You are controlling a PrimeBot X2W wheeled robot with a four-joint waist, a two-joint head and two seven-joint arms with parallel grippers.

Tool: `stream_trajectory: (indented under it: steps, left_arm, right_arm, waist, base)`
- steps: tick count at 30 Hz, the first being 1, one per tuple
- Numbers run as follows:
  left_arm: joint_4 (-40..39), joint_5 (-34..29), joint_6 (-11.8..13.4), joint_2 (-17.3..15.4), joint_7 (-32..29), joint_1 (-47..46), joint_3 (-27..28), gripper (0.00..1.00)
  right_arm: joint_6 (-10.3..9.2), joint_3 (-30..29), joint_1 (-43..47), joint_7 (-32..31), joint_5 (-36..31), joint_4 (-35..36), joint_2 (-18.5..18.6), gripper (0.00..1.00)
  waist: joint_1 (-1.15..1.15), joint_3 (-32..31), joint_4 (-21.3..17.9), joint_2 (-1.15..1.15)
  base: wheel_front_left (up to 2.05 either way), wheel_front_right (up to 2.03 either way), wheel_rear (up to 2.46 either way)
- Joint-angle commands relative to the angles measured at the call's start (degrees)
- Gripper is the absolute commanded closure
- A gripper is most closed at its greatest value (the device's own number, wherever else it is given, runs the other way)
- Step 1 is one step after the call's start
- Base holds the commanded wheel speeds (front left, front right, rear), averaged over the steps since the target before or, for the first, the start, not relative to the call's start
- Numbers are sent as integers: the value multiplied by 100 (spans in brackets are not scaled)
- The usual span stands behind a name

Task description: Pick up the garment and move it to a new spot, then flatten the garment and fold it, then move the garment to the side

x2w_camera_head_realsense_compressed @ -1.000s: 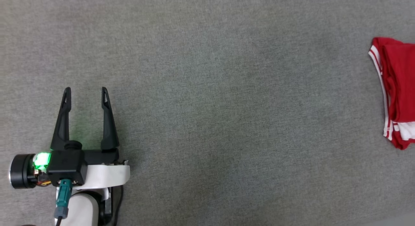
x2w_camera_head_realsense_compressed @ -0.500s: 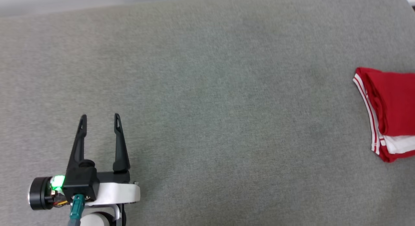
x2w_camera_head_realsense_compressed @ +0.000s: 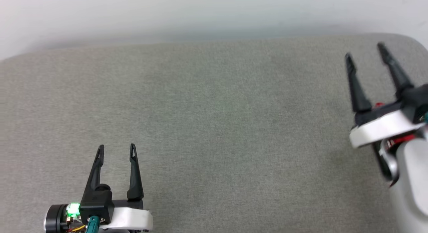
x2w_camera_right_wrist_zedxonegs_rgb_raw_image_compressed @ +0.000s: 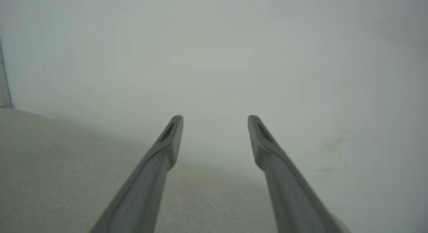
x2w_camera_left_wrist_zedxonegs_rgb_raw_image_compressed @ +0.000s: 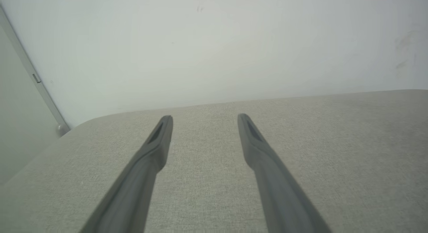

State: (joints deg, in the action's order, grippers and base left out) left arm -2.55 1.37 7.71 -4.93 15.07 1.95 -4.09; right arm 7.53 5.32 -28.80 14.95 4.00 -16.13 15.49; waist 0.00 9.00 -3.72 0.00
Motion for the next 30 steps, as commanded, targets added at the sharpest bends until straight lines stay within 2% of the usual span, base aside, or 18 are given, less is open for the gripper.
stream_trajectory:
  steps: [1,9,16,23,30]
  left_arm:
    - [39,30,-18,14,13,86,-11,0]
    - [164,7,-92,56,13,279,-38,0]
    - [274,-13,-200,70,13,450,-92,0]
    - [376,8,-274,87,13,576,-133,0]
    - [386,57,-304,101,13,617,-90,0]
  right_arm:
    - [-8,15,339,19,58,148,-170,0]
    - [-8,-408,1718,20,274,450,-756,0]
    - [-7,-765,2722,21,282,899,-1088,0]
    - [-7,-931,3420,22,333,1404,-1231,0]
    - [-7,-995,3692,22,354,1681,-1268,0]
  waist:
    - [0,-196,131,0]
    - [0,-525,254,0]
    - [0,-742,327,0]
    - [0,-879,378,0]
    - [0,-921,383,0]
  base:
    - [0,0,0]
    - [0,0,0]
    - [0,0,0]
    - [0,0,0]
    - [0,0,0]
